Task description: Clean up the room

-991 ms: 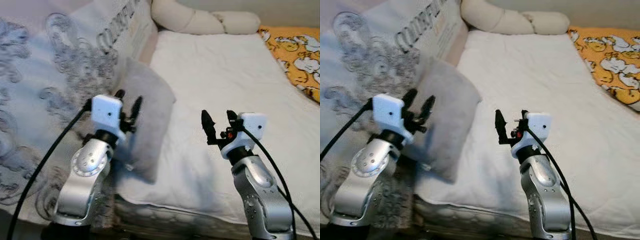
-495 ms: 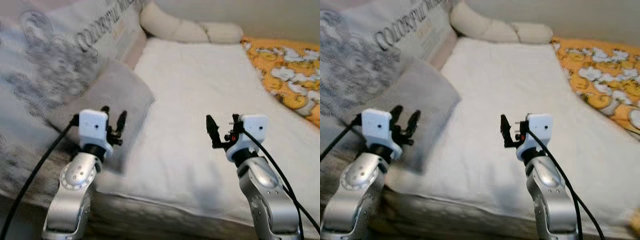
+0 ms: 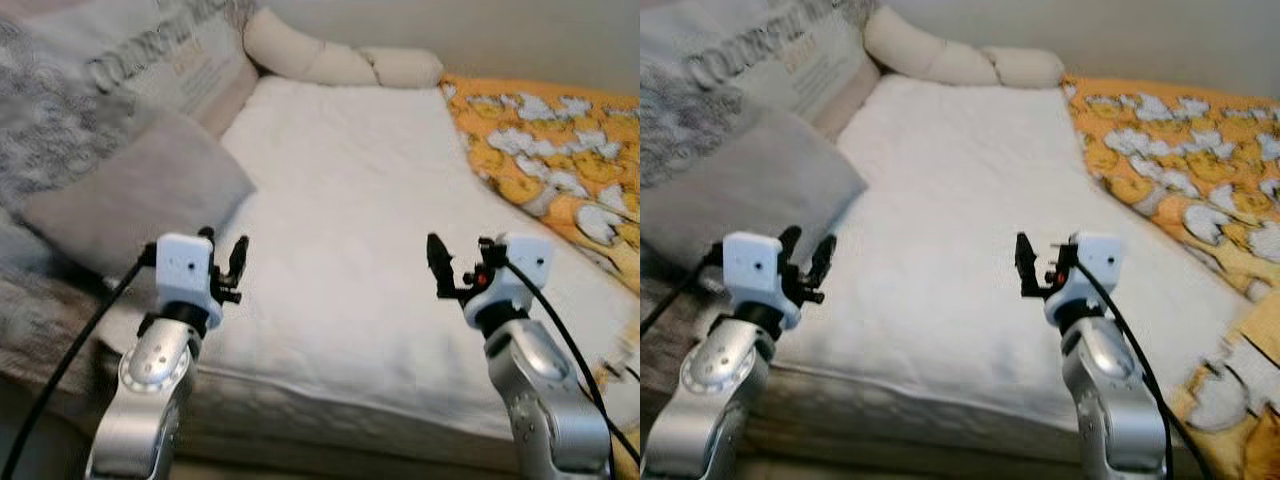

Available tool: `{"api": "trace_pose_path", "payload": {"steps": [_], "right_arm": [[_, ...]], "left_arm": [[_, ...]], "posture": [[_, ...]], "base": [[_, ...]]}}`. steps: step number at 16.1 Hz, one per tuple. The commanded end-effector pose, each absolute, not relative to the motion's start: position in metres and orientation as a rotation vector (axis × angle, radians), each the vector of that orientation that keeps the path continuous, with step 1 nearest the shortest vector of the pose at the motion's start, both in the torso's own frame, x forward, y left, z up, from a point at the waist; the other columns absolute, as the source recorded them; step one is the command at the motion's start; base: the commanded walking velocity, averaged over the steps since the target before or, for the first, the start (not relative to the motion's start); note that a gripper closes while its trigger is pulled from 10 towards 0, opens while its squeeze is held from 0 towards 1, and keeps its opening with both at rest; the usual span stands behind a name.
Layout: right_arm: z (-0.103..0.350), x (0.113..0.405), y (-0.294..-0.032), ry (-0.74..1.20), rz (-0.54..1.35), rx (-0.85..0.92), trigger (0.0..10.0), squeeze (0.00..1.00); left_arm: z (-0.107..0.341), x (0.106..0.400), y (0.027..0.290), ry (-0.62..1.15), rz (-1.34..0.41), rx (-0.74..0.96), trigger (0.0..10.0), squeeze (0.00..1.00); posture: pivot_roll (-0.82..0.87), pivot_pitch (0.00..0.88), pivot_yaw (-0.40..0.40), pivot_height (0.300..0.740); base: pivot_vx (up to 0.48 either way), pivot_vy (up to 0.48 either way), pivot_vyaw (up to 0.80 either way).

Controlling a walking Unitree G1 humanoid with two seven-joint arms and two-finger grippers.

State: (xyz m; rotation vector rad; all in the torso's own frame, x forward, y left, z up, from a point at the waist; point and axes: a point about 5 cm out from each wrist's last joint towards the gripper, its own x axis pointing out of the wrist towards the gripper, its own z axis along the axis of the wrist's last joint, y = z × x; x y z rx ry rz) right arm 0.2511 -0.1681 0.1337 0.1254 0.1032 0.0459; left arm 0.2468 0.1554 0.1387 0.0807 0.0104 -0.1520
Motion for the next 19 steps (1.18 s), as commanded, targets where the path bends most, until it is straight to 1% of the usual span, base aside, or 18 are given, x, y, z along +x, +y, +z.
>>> {"api": "trace_pose_path", "payload": {"steps": [1,2,5,14,19], "right_arm": [[0.133,0.251,-0.180,0.105,-0.042,0.056,10.0,0.00],[0.132,0.251,-0.183,0.101,-0.081,0.019,10.0,0.00],[0.131,0.251,-0.184,0.110,-0.080,0.037,10.0,0.00],[0.130,0.248,-0.188,0.118,-0.059,0.040,10.0,0.00],[0.129,0.244,-0.184,0.124,-0.026,0.076,10.0,0.00]], "left_arm": [[0.141,0.248,0.149,0.007,-0.171,0.079,10.0,0.00],[0.141,0.248,0.149,0.008,-0.173,0.080,10.0,0.00],[0.141,0.249,0.148,0.005,-0.175,0.081,10.0,0.00],[0.142,0.251,0.141,-0.006,-0.192,0.081,10.0,0.00],[0.140,0.251,0.140,-0.006,-0.199,0.084,10.0,0.00]], "posture": [[-0.05,0.000,0.004,0.740],[-0.05,0.000,0.004,0.740],[-0.05,0.000,0.006,0.740],[-0.06,0.000,0.002,0.740],[-0.07,0.000,0.005,0.740]], "base": [[0.000,-0.461,0.00],[0.000,-0.465,0.00],[0.000,-0.463,0.00],[0.000,-0.463,0.00],[0.000,-0.461,0.00]]}}
